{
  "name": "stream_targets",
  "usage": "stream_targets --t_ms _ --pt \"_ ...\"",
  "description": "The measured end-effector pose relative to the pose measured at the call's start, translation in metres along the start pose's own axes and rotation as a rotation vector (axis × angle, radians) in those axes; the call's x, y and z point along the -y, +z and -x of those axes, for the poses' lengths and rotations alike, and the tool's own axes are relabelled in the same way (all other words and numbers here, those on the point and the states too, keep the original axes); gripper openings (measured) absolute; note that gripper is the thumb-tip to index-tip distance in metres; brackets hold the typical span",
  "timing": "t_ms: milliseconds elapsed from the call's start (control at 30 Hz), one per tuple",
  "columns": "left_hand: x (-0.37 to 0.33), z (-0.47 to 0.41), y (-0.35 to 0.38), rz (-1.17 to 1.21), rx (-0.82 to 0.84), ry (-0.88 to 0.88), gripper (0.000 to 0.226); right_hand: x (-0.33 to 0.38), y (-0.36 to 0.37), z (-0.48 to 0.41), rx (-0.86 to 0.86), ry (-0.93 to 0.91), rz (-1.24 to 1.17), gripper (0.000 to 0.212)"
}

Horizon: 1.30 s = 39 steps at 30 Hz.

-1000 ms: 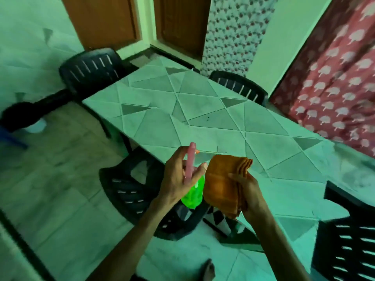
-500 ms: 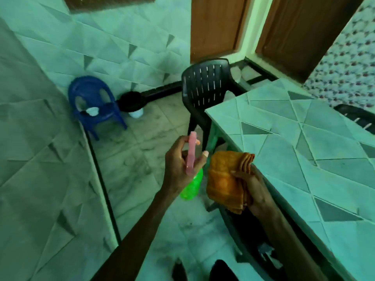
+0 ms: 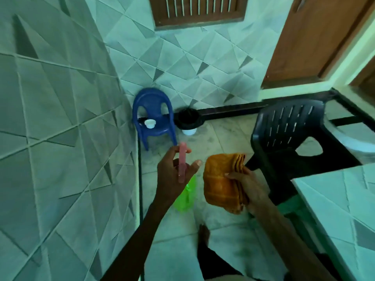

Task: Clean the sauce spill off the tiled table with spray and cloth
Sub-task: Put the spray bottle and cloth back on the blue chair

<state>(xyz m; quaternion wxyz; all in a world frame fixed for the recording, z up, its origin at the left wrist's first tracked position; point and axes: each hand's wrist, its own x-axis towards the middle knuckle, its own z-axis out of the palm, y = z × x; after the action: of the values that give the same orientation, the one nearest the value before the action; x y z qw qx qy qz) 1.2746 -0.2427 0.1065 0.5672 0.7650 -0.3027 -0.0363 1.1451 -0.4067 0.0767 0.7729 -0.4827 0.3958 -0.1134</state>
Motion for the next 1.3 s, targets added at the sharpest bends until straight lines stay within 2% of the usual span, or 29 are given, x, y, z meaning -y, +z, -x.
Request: stream_targets --t_ms 267,433,600,833,1033,1133,1167,1233,1300 --pt "0.056 -0.212 -0.019 -0.114 -0.188 -0.007 0.040 0.105 0.097 -0.185 0.169 0.043 0.100 0.034" --pt "0.103 -0.339 -0.025 -0.115 -0.193 0.000 0.051 0.163 0.155 -0.303 0.211 0.071 0.153 0.031" --pt "0.169 -0.467 -0.034 -0.047 -0.216 -0.035 0.041 0.207 0.220 -0.425 0.179 0.107 0.176 0.027" --pt "0.253 -0.621 -0.049 0.037 -0.143 -0.094 0.044 0.242 0.299 -0.580 0.145 0.143 0.173 0.034" --pt "0.359 -0.727 -0.052 0.051 -0.134 -0.256 0.050 0.230 0.354 -0.728 0.147 0.245 0.201 0.038" --pt "0.419 -0.772 -0.047 0.174 -0.188 -0.434 0.065 0.199 0.379 -0.814 0.142 0.297 0.267 0.041" --pt "0.443 -0.785 -0.045 0.231 -0.206 -0.465 0.060 0.186 0.387 -0.842 0.144 0.318 0.270 0.041" --pt "0.493 -0.806 -0.042 0.164 -0.207 -0.422 0.050 0.154 0.400 -0.893 0.139 0.364 0.285 0.042" --pt "0.538 -0.819 -0.041 0.223 -0.190 -0.411 0.060 0.126 0.409 -0.930 0.122 0.388 0.312 0.039"
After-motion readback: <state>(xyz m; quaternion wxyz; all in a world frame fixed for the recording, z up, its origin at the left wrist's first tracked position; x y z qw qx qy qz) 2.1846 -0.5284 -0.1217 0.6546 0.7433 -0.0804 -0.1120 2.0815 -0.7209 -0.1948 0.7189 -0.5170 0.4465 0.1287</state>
